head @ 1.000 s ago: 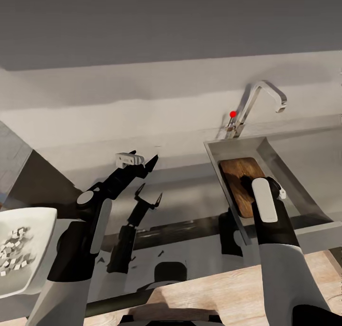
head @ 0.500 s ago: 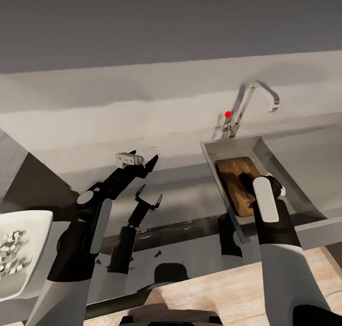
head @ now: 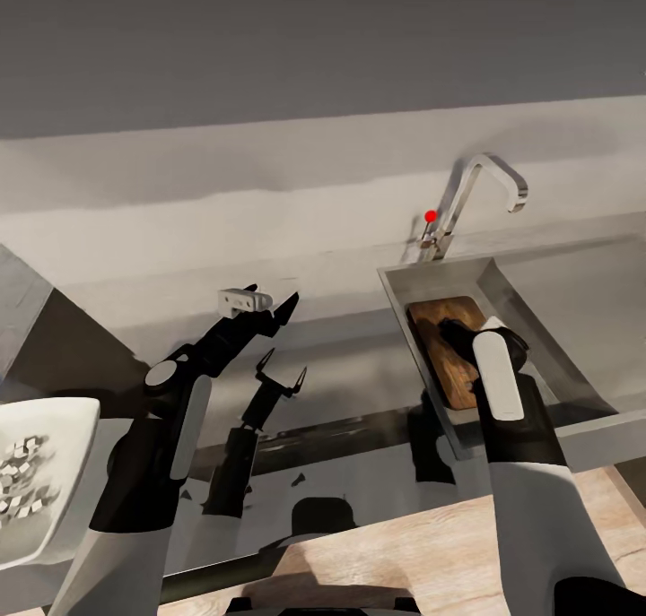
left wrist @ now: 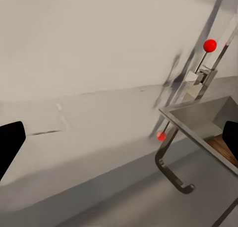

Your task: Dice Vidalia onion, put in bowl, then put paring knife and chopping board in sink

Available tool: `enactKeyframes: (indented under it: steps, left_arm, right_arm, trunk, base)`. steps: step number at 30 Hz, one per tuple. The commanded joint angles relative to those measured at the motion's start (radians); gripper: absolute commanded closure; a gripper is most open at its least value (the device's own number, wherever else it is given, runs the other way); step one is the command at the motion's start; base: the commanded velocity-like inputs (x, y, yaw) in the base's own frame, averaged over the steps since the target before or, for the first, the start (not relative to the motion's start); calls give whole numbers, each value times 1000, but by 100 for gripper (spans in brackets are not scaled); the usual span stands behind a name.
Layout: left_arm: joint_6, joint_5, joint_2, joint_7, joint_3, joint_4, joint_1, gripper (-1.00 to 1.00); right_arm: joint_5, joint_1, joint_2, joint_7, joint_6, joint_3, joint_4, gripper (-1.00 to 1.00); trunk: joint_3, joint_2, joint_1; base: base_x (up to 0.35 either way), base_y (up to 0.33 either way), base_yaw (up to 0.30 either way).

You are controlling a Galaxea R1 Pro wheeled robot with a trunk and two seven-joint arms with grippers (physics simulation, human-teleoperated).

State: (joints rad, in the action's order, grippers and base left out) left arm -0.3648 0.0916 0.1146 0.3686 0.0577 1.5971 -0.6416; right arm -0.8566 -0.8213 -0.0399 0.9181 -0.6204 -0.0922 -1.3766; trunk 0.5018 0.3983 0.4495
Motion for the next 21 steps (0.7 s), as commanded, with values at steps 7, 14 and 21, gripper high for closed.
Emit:
enactKeyframes:
  steps: [7,14,21]
  left_arm:
    - [-9,10,0,1,-1,1,-1,-100]
    - [-9,10,0,1,-1,1,-1,-100]
    - [-9,10,0,1,-1,1,0,-100]
  right_arm:
    - [-5,-1,3,3,-8,70,-30,-100]
    - [-5,-1,5,2,-8,88,-35,-100]
    - [-2,-1,14,2,-8,92,-36,-100]
  trunk:
    - [2,2,1]
    - [-1,2,1]
    - [-9,2,1]
  base:
    - [0,0,0]
    - [0,0,-21]
    - [0,0,-100]
